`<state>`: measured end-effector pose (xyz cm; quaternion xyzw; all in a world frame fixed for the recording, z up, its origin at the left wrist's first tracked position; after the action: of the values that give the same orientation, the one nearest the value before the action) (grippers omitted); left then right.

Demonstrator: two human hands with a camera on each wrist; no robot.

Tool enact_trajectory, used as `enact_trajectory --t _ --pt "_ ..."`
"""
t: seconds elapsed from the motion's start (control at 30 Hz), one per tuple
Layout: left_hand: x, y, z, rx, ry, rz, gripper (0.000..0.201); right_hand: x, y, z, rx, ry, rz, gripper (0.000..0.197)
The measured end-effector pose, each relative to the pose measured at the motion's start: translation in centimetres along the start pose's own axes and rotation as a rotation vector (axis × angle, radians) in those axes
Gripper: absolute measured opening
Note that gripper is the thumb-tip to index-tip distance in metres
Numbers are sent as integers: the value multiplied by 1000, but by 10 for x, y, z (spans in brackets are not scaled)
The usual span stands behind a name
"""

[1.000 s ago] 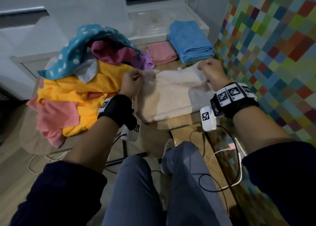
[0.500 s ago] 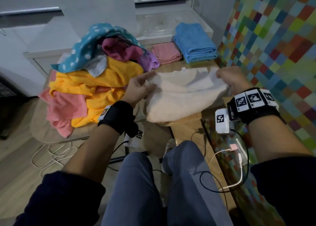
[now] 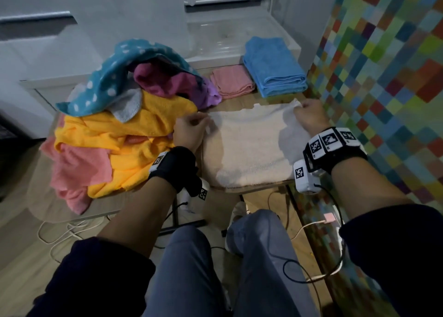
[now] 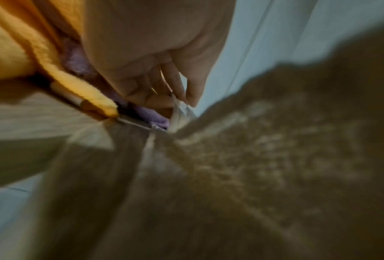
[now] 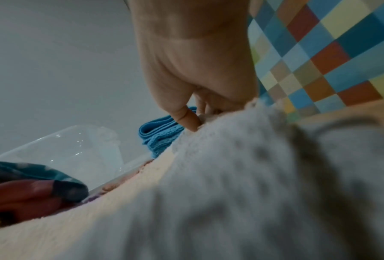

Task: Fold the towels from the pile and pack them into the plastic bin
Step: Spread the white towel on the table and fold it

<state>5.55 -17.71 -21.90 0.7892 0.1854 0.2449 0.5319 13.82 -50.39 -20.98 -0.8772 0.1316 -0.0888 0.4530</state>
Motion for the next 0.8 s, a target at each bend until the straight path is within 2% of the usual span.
enact_trajectory --t 0.03,0.1,0.2,0.27,0.33,0.43,0.53,0.6,0.7,0.77,0.8 --pt "2 3 -2 -26 28 -7 8 2 -4 0 26 3 -2 18" --pt "7 10 -7 -59 65 15 20 7 -7 3 104 -1 23 28" --pt "12 9 -4 -29 7 21 31 11 -3 8 233 -14 106 30" --pt "12 6 6 69 -80 43 39 9 4 23 167 -111 138 22" --pt "10 0 13 132 -135 53 39 7 6 34 51 -180 94 25" --pt "13 2 9 66 -101 50 34 20 2 27 9 -78 25 13" --pt "18 8 3 41 -45 73 30 31 -2 12 13 46 -9 13" --pt "19 4 7 132 -65 62 28 37 4 14 -38 46 -8 15" --pt "20 -7 18 320 -151 24 19 37 10 22 -142 2 -30 28" --pt "23 -9 20 389 -163 2 24 35 6 29 -182 -47 -66 15" --pt "25 -8 21 414 -155 -3 32 33 3 33 -203 -79 -84 19"
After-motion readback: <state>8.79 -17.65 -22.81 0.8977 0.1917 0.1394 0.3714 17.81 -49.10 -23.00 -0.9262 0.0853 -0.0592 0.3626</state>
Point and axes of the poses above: each hand's wrist, its own x-axis towards the middle knuckle, its own z-axis out of the palm, y = z × x, the point moved 10 cm from there along x, towards the middle knuckle, and after that the axes turned 9 degrees about y, right-handed, at the moved point
